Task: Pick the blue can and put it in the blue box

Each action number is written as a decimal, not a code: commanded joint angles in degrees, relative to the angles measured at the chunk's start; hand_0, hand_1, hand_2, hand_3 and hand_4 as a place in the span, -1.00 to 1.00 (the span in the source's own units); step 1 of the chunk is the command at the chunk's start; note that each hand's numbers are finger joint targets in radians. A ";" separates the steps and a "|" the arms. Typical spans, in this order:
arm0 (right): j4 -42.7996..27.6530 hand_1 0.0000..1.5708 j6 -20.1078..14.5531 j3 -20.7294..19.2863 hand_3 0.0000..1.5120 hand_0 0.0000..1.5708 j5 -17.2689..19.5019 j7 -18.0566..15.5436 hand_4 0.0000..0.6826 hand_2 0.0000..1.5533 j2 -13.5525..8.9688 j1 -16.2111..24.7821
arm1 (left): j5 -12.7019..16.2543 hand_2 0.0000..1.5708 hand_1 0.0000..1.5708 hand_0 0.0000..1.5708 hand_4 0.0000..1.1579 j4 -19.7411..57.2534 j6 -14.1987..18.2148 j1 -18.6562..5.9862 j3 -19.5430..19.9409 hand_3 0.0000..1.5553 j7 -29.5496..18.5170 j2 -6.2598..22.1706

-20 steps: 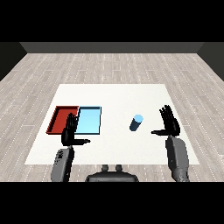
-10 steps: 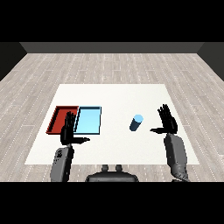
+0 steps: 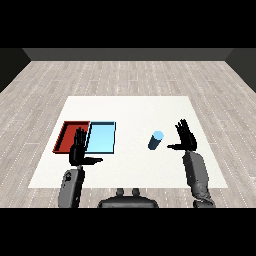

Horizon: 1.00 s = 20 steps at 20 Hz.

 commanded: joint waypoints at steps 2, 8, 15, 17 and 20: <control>-5.31 -1.00 -3.21 1.99 -1.00 -1.00 -1.16 4.58 -1.00 -1.00 3.52 2.44 | -0.67 -1.00 -1.00 -1.00 -1.00 4.86 1.78 -4.72 0.75 -1.00 -0.69 -0.62; 7.45 -1.00 -0.79 1.74 -1.00 -1.00 1.87 -4.18 -1.00 -1.00 2.48 0.60 | 1.26 -1.00 -1.00 -1.00 -1.00 -1.27 -0.96 2.05 -0.27 -1.00 -1.63 -0.46; 11.57 -1.00 -0.39 3.07 -1.00 -1.00 2.66 -6.44 -1.00 -1.00 4.06 0.73 | 2.41 -1.00 -1.00 -1.00 -1.00 4.29 -1.98 -1.33 2.78 -1.00 -3.91 1.29; 12.59 -1.00 -3.16 3.83 -1.00 -1.00 3.65 -5.96 -1.00 -1.00 5.15 -2.86 | 2.79 -1.00 -1.00 -1.00 -1.00 -0.83 -1.20 0.26 2.75 -1.00 -0.57 1.84; 6.39 -1.00 -2.31 3.97 -1.00 -1.00 1.18 0.33 -1.00 -1.00 4.14 -1.59 | -0.13 -1.00 -1.00 -1.00 -1.00 0.92 0.46 1.91 -1.64 -1.00 -4.50 -1.22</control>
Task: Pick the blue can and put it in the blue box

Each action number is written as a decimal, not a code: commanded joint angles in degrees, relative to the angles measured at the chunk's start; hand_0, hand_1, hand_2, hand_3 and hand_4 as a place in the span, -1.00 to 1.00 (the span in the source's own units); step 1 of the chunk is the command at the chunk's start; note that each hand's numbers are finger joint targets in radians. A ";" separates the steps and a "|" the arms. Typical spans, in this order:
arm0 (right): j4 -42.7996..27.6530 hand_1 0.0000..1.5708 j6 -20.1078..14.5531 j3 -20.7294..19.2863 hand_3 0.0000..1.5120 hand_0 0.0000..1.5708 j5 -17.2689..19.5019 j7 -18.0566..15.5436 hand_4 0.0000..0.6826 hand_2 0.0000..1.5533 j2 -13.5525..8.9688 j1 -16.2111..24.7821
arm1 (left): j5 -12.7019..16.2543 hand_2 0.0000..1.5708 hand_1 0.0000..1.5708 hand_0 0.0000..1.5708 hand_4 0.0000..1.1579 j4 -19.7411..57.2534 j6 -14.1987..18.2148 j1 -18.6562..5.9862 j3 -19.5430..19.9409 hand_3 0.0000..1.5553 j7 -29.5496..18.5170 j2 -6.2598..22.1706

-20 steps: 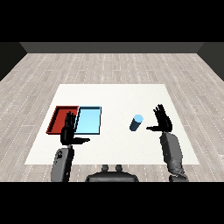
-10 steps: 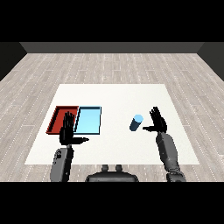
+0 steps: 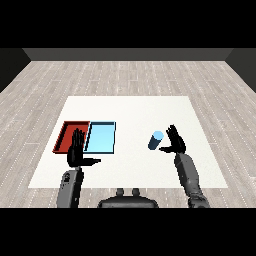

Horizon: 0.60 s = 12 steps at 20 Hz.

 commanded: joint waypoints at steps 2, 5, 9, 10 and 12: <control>9.62 -1.00 0.20 0.11 -1.00 -1.00 1.97 -5.37 -1.00 -1.00 0.41 -5.18 | -0.53 -1.00 -1.00 -1.00 -1.00 -0.15 1.16 -0.34 0.02 -1.00 -0.13 -0.37; 6.97 -1.00 -2.04 1.70 -1.00 -1.00 2.23 -3.75 -1.00 -1.00 3.20 -3.83 | 1.84 -1.00 -1.00 -1.00 -1.00 0.53 -1.14 -0.94 3.10 -1.00 -0.32 2.16; 13.56 -1.00 0.69 -0.08 -1.00 -1.00 1.21 -5.11 -1.00 -1.00 0.99 -7.69 | 1.25 -1.00 -1.00 -1.00 -1.00 -0.21 0.03 -1.47 0.98 -1.00 1.81 0.46; 7.90 -1.00 -1.29 0.90 -1.00 -1.00 1.32 -2.75 -1.00 -1.00 1.28 -5.77 | -0.39 -1.00 -1.00 -1.00 -1.00 -1.48 0.58 0.65 -0.09 -1.00 -0.09 -0.20; 17.74 -1.00 -0.19 0.02 -1.00 -1.00 2.86 -8.11 -1.00 -1.00 0.83 -9.72 | 0.80 -1.00 -1.00 -1.00 -1.00 4.11 -1.36 -1.04 2.17 -1.00 -3.00 1.06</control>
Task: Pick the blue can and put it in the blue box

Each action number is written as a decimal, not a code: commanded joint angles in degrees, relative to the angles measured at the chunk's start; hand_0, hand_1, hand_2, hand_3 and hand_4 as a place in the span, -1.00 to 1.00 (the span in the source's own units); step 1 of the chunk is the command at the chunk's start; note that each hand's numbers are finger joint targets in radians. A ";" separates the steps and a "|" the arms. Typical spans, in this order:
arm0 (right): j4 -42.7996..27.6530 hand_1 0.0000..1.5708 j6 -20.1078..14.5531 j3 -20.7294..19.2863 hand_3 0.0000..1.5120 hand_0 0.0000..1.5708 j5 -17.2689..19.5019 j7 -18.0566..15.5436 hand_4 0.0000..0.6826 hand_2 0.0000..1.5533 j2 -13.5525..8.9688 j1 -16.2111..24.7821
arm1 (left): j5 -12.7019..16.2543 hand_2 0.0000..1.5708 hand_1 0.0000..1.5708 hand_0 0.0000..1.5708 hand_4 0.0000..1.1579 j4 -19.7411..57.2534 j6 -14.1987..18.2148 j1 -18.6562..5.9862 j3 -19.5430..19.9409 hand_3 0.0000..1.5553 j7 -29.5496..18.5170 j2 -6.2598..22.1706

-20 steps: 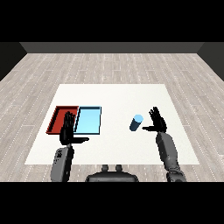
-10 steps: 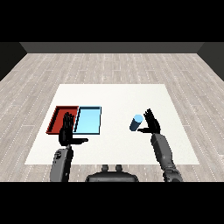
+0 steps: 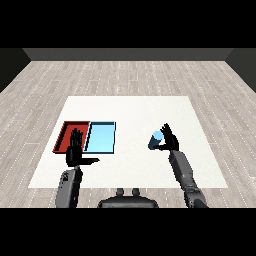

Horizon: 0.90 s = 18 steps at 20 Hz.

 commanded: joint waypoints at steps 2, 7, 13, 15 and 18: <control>1.91 -1.00 -0.05 0.37 -1.00 -1.00 0.25 -0.84 -1.00 -1.00 0.38 -1.02 | 0.03 -1.00 -1.00 -1.00 -1.00 -2.45 -0.05 1.48 -0.86 -1.00 1.31 -0.23; -2.09 -1.00 0.54 0.99 -1.00 -1.00 -0.93 1.95 -1.00 -1.00 0.78 0.84 | -2.86 -1.00 -1.00 -1.00 -1.00 -1.20 1.99 1.38 -1.89 -1.00 -1.08 -1.52; 4.51 -1.00 -0.75 0.69 -1.00 -1.00 0.19 -0.19 -1.00 -1.00 1.39 -4.76 | -0.35 -1.00 -1.00 -1.00 -1.00 -1.17 1.23 -0.83 0.90 -1.00 0.38 0.35; 8.10 -1.00 -0.08 0.39 -1.00 -1.00 0.92 -2.51 -1.00 -1.00 0.77 -5.53 | -0.90 -1.00 -1.00 -1.00 -1.00 -2.95 1.80 -1.19 -1.14 -1.00 3.38 -0.46; 6.55 -1.00 0.48 0.89 -1.00 -1.00 1.11 -0.32 -1.00 -1.00 -0.27 -5.46 | 0.25 -1.00 -1.00 -1.00 -1.00 1.75 -1.14 -1.08 0.43 -1.00 -1.33 0.43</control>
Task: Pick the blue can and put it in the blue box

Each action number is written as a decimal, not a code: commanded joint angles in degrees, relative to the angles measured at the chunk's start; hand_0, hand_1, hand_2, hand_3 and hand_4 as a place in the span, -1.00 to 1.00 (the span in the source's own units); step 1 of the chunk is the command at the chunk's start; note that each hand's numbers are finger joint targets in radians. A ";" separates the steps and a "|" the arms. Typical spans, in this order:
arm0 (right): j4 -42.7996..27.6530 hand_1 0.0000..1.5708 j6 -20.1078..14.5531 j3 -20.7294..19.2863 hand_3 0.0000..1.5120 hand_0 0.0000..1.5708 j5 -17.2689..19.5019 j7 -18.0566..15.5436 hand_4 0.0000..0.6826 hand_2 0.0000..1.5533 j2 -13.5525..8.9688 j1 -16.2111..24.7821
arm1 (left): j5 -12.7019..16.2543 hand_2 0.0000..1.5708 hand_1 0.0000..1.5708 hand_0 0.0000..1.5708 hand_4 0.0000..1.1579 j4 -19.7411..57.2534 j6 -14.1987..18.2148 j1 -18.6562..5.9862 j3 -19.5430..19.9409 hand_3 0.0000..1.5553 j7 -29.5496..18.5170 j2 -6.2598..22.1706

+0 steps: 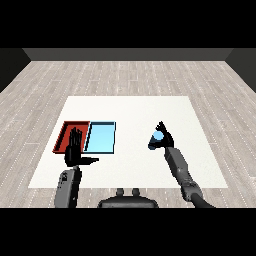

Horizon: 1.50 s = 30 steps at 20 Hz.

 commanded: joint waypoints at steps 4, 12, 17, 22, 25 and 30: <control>1.80 -1.00 -2.30 0.32 -1.00 -1.00 -0.01 1.38 -1.00 -1.00 2.85 -3.45 | 0.68 -1.00 -1.00 -1.00 -1.00 3.39 -0.59 -1.84 1.96 -1.00 -1.44 0.95; 5.86 0.34 -5.21 -0.16 0.49 0.34 2.07 -3.49 -0.48 0.57 0.90 -2.90 | 1.23 -1.00 -1.00 -1.00 -1.00 -4.76 0.01 2.10 0.55 -1.00 2.79 0.66; 7.39 0.99 -11.23 2.23 0.92 0.99 5.98 -1.70 0.97 0.92 1.58 -4.08 | 3.01 -1.00 -1.00 -1.00 -1.00 0.45 -1.55 -1.25 3.34 -1.00 0.66 2.11; 2.54 0.98 -11.16 1.78 0.91 0.98 4.82 4.02 0.99 0.92 -0.05 -5.03 | -1.20 -1.00 -1.00 -1.00 -1.00 -0.03 1.58 -0.77 -1.41 -1.00 -0.45 -1.98; -0.71 0.96 -10.57 2.60 0.88 0.96 5.30 0.44 0.94 0.90 1.09 -1.49 | 1.50 -1.00 -1.00 -1.00 -1.00 0.97 -0.47 -2.14 1.41 -1.00 1.12 0.61; -6.96 0.90 -10.73 3.57 0.86 0.90 5.49 1.55 0.91 0.87 0.62 -0.54 | -2.61 -1.00 -1.00 -1.00 -1.00 0.59 -0.89 2.05 -2.98 -1.00 -1.79 -0.25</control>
